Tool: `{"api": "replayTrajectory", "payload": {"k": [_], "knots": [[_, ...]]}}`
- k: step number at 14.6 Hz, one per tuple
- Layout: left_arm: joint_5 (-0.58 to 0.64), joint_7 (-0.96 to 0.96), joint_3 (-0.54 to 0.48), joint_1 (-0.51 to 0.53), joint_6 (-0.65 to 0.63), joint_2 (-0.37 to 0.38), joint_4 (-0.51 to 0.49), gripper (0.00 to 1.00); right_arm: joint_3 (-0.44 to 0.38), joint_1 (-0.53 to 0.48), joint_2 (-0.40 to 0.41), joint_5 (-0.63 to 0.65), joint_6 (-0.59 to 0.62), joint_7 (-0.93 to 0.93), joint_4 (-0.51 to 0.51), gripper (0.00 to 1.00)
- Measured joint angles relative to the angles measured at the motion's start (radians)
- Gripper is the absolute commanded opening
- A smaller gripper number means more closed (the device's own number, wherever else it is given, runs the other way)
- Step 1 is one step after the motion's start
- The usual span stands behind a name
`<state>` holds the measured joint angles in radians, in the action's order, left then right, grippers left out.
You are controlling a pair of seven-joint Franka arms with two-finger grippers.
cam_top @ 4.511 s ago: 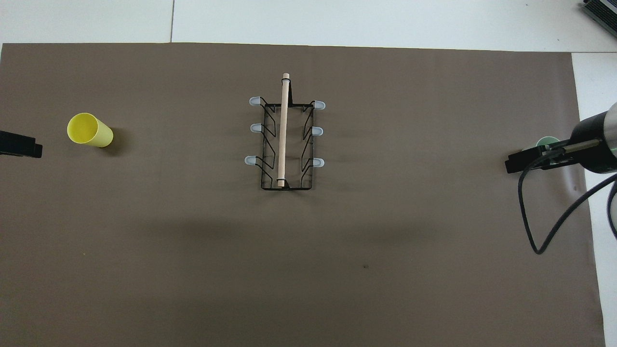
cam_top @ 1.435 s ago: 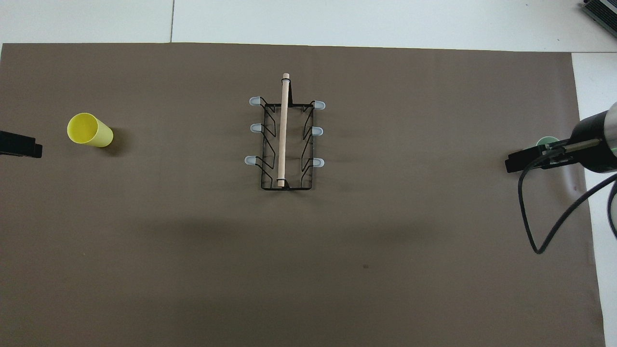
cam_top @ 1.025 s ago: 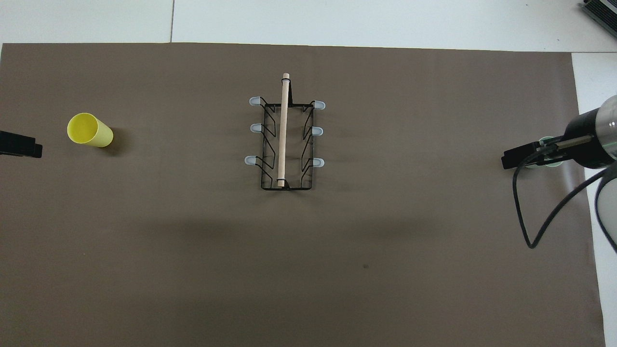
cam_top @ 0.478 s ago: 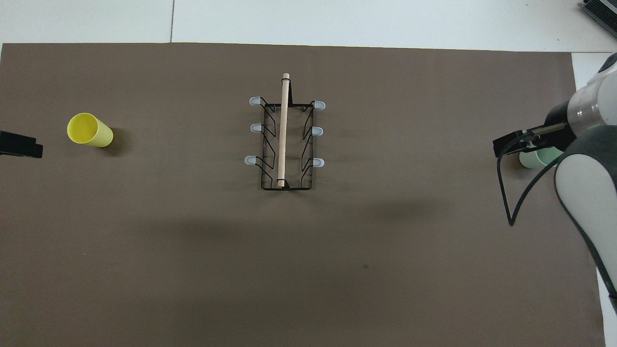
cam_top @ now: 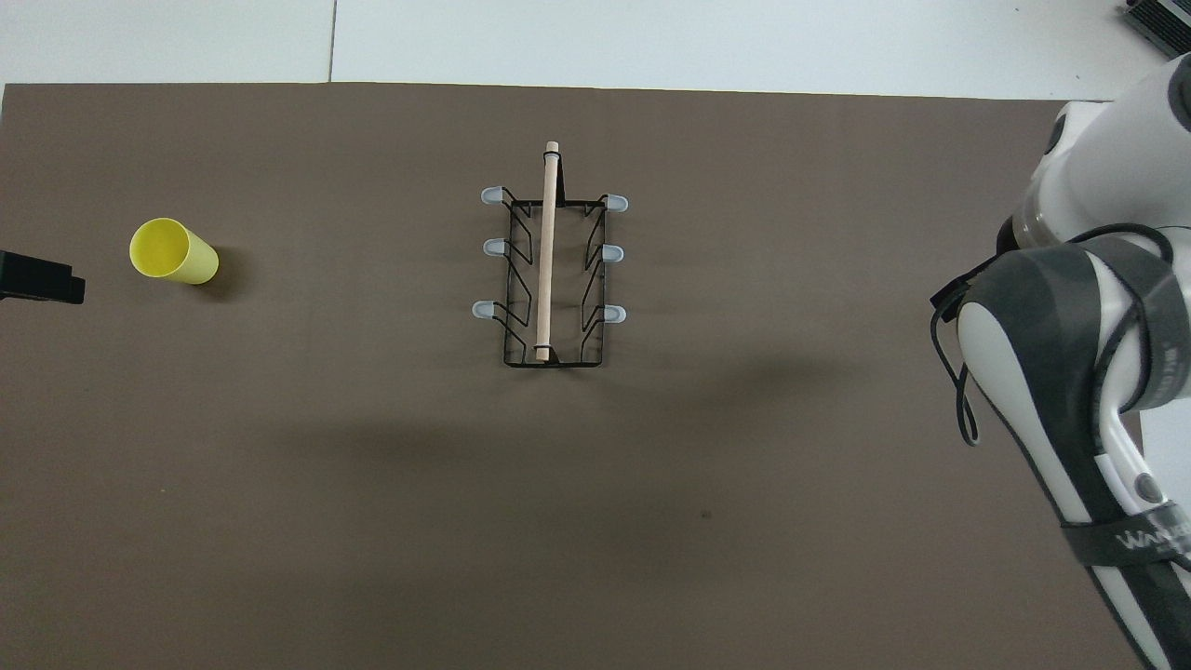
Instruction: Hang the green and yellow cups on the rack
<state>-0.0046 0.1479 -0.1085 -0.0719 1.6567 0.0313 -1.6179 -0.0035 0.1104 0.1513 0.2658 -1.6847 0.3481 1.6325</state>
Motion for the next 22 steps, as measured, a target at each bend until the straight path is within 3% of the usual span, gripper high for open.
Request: {"api": "replayTrajectory", "payload": {"k": [3,7,12,15,19,22], "knots": [[-0.041,-0.006,-0.019,0.0,-0.003,-0.05,0.021,1.0,0.001,0.007,0.003,0.122,0.002,0.144,0.033,1.0],[-0.133,-0.08,-0.098,0.0,-0.022,-0.215,0.162,1.0,0.002,0.059,0.003,0.28,0.002,0.232,0.087,1.0],[-0.272,-0.413,-0.172,-0.004,-0.021,-0.344,0.245,1.0,0.0,0.062,0.003,0.445,-0.009,0.347,0.174,1.0],[-0.357,-0.61,-0.228,-0.01,-0.003,-0.401,0.272,1.0,-0.002,0.062,0.005,0.574,-0.102,0.497,0.244,1.0],[-0.411,-0.814,-0.275,-0.011,0.008,-0.541,0.369,1.0,-0.002,0.059,0.014,0.694,-0.236,0.515,0.364,1.0],[-0.472,-0.859,-0.307,0.016,0.061,-0.655,0.421,1.0,-0.003,0.048,0.045,0.777,-0.296,0.52,0.413,1.0]]}}
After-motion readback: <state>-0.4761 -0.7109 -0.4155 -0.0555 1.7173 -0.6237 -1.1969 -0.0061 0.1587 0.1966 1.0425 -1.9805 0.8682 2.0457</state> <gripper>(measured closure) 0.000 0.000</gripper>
